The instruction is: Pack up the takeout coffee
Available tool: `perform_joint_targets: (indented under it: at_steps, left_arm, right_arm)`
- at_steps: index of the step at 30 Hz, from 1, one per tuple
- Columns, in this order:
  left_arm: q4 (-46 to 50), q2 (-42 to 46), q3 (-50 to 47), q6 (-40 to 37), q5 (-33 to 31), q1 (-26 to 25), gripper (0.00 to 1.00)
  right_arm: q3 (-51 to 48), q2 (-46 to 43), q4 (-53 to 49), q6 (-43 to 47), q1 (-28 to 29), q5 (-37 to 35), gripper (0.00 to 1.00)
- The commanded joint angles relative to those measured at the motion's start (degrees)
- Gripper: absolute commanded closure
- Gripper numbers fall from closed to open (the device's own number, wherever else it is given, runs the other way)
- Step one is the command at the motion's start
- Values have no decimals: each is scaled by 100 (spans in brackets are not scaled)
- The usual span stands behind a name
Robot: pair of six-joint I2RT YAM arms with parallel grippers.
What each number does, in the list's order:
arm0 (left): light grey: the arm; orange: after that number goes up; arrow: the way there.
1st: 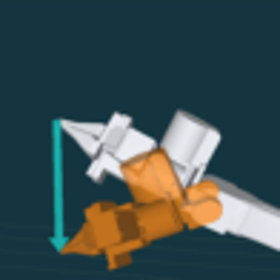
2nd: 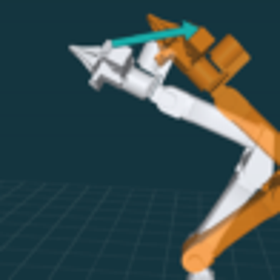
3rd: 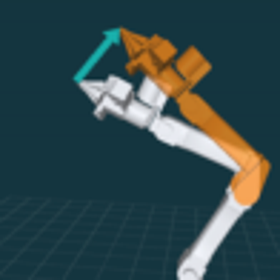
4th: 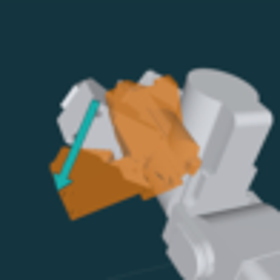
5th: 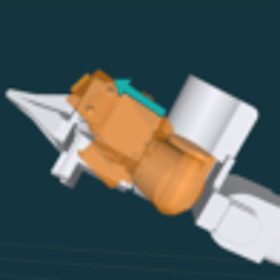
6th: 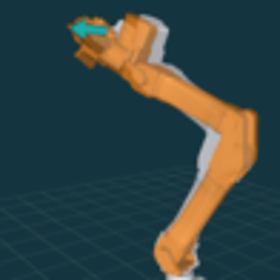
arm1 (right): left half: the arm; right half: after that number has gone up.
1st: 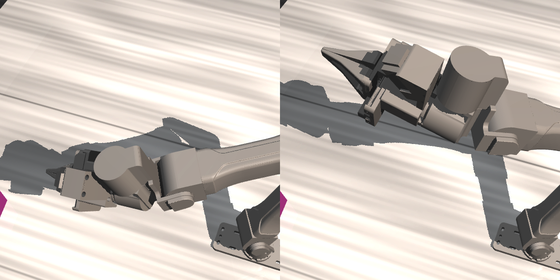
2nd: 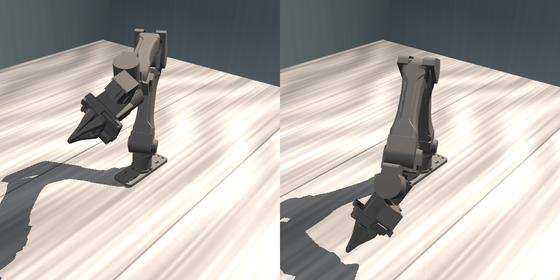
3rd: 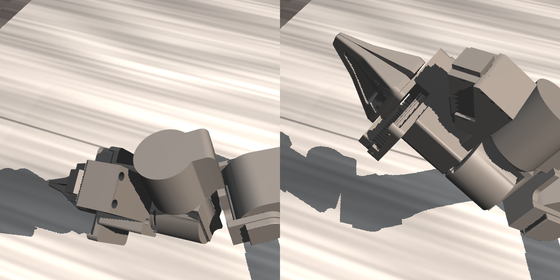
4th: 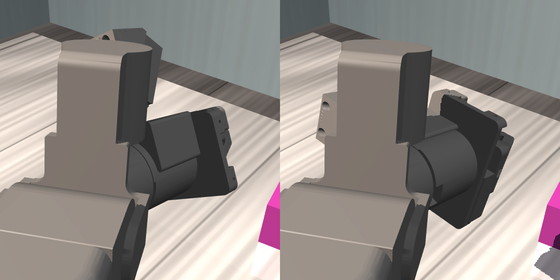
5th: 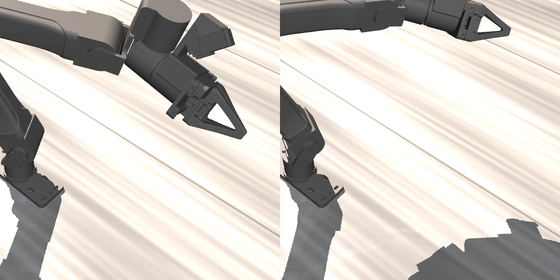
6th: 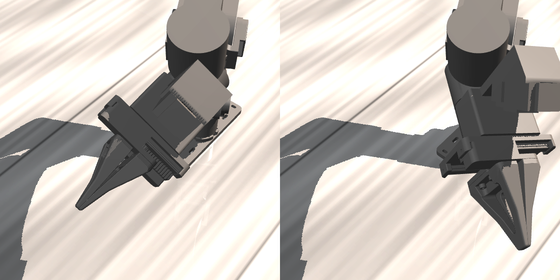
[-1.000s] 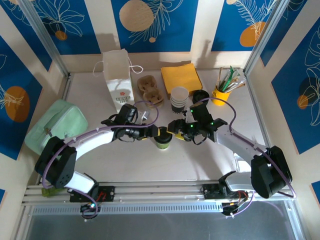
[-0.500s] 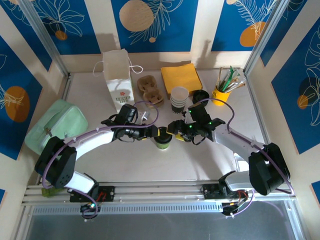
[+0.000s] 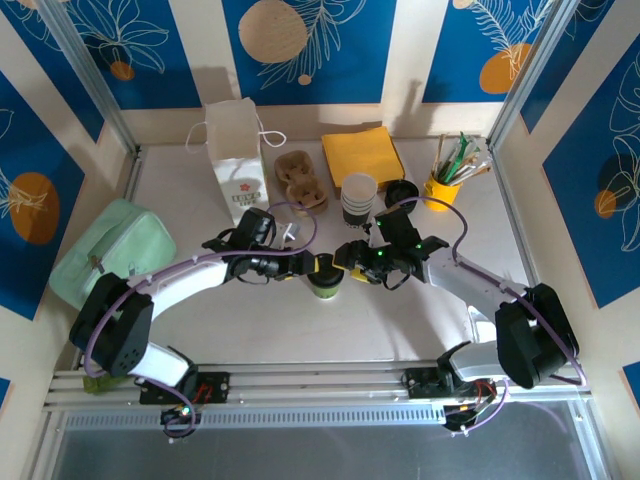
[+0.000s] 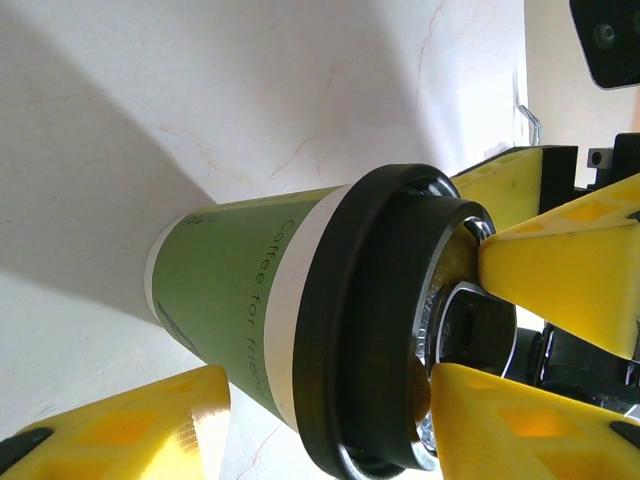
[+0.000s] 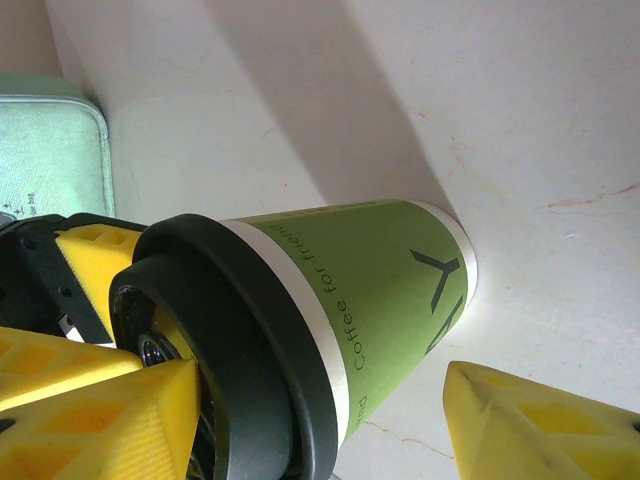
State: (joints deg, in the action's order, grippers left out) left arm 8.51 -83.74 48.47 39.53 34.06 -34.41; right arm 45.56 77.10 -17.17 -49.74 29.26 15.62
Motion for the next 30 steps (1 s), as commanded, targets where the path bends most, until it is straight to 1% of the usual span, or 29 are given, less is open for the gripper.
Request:
perform_joint_targets:
  at_steps: [1, 10, 15, 16, 21, 30]
  left_arm:
    - [216, -26, -59, -81, -178, -24, 46]
    - [376, -137, -104, -181, -171, 40, 50]
    - [648, -261, -171, -335, -559, 45, 55]
    - [693, -297, -175, -378, -585, 40, 56]
    - [693, -318, -310, -424, -697, 48, 57]
    - [439, -170, -249, -313, -473, 17, 58]
  right_arm:
    - [15, 101, -139, 26, 22, -120, 35]
    - [-178, 175, -184, -10, -73, -305, 35]
    - [-417, 266, -88, -31, -130, -237, 35]
    - [-453, 301, -76, -29, -139, -211, 35]
    - [-705, 271, 102, -53, -139, -175, 35]
    - [-691, 191, 117, -28, -122, -164, 35]
